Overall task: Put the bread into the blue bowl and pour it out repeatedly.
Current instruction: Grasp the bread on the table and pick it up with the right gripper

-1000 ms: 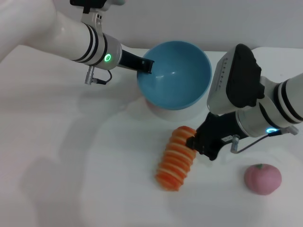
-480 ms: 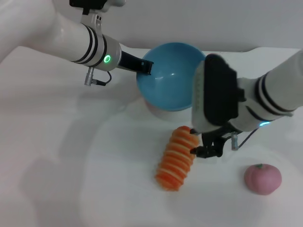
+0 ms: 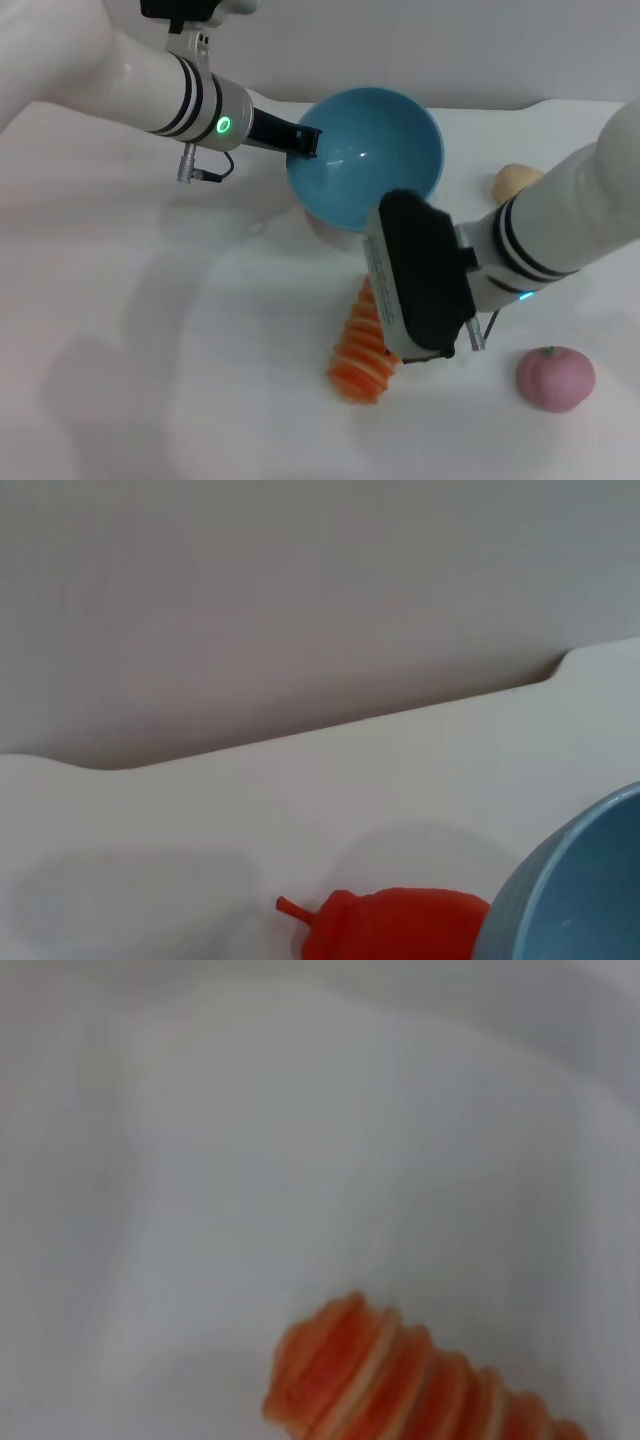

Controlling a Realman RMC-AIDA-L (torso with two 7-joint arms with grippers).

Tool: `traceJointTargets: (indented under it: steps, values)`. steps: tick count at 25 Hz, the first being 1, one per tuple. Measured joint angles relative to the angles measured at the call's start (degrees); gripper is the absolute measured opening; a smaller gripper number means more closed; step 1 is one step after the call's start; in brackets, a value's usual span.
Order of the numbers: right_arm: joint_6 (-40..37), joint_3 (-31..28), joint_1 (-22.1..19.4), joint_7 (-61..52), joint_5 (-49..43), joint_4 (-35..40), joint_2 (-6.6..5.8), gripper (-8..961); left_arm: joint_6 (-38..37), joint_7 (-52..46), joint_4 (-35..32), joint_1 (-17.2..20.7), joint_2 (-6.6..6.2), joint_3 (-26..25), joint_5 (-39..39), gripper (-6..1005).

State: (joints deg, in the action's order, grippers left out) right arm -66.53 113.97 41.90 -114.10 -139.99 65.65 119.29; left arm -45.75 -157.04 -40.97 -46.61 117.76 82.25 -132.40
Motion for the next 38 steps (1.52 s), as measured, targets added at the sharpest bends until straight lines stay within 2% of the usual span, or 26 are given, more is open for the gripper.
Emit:
traceJointTargets:
  steps: [16,28,33,38]
  values:
    - [12.6,10.0,1.6,4.2,2.2,-7.5,0.06,462,0.1,-0.6,0.0,0.7,0.11,-1.1,0.3,-2]
    - [18.2,9.8,1.4,4.0,4.9,-10.5,0.16,445,0.0,-0.6,-0.1,0.6,-0.05,-1.1,0.3,-1]
    - [18.3,9.4,1.1,3.5,5.0,-10.6,0.16,321,-0.1,-0.5,-0.2,0.7,-0.07,-1.1,0.2,-1]
    - [18.1,6.8,0.8,-1.0,5.3,-10.0,0.11,284,-0.2,-0.5,-0.4,0.7,-0.07,-1.1,0.1,-2]
